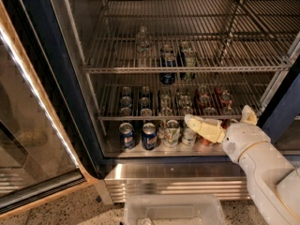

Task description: Pick green can from middle shelf of fridge

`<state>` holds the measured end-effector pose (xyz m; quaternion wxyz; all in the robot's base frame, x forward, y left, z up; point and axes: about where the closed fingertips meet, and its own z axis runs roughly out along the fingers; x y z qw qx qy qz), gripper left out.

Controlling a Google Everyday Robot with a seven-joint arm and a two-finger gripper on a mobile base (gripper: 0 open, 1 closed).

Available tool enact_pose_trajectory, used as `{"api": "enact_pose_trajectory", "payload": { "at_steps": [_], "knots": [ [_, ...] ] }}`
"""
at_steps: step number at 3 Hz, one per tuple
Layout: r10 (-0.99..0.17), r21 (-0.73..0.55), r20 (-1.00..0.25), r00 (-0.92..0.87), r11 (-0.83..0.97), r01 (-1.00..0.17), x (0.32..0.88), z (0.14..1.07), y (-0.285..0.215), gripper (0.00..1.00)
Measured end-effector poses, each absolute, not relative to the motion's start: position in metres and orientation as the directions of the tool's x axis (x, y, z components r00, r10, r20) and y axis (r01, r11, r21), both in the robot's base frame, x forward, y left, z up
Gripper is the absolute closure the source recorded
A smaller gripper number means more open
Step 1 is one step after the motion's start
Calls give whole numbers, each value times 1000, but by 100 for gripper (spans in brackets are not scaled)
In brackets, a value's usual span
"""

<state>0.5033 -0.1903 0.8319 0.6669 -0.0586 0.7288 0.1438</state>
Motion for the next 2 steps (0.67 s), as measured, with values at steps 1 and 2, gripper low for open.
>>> {"api": "enact_pose_trajectory", "payload": {
  "at_steps": [1, 2],
  "knots": [
    [108, 130, -989, -97, 953, -275, 504, 832, -190, 0],
    [120, 130, -991, -60, 962, -239, 510, 832, -199, 0]
  ]
}}
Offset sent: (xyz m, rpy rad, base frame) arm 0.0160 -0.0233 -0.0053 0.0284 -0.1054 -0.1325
